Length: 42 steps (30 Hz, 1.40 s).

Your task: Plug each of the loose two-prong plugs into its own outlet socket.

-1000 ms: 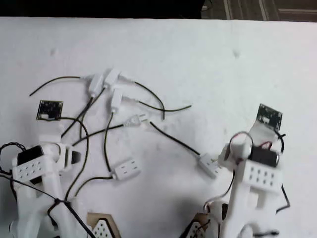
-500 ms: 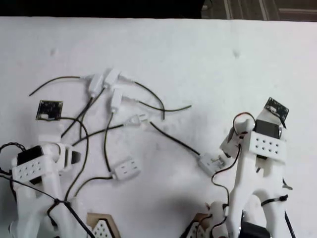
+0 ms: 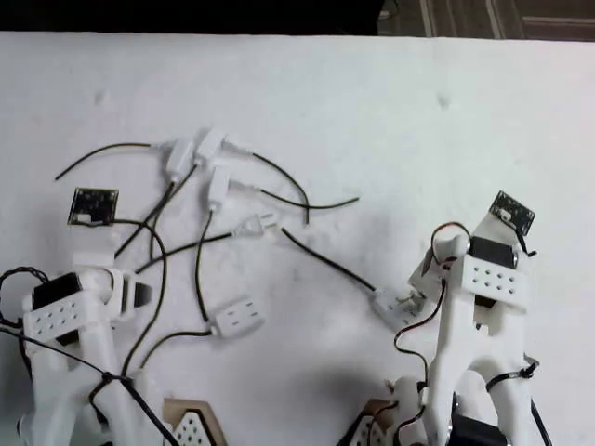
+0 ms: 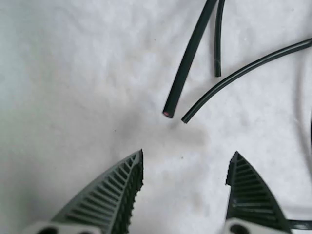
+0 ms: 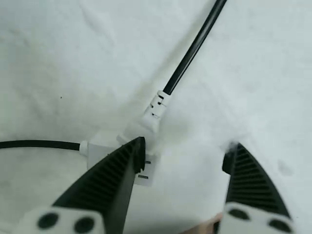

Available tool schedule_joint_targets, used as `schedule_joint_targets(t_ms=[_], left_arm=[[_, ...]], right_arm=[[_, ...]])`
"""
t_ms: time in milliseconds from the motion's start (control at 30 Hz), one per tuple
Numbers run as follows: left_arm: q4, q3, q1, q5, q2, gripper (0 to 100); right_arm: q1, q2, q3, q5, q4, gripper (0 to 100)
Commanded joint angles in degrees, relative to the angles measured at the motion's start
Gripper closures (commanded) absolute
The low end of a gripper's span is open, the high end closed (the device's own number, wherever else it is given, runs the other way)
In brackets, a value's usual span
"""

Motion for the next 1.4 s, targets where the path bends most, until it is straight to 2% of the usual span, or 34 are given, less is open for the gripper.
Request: schedule_joint_targets(t_ms=[0, 200, 467, 767, 900, 1133, 1367], left_arm=[[-1.0, 0.1, 0.2, 0.6, -1.2, 72], [-1.0, 0.1, 0.2, 0.6, -1.2, 72], [-1.0, 0.1, 0.2, 0.6, -1.2, 72], [-1.0, 0.1, 0.2, 0.6, -1.2, 72], [-1.0, 0.1, 0.2, 0.6, -1.2, 72], [-1.0, 0.1, 0.2, 0.6, -1.2, 72], [-1.0, 0.1, 0.2, 0.6, -1.2, 72]], right_arm=[[-1.2, 0.0, 0.2, -0.5, -1.5, 74.1], [-6.3, 0.0, 1.6, -0.5, -1.5, 74.1], [-6.4, 0.0, 1.8, -0.5, -1.6, 74.5], [-6.4, 0.0, 4.3, -0.5, -9.8, 94.3], [-6.2, 0.0, 4.7, -0.5, -9.7, 92.0], [-6.1, 0.0, 4.7, -0.5, -7.9, 80.8], [-6.1, 0.0, 4.7, -0.5, -7.8, 80.7]])
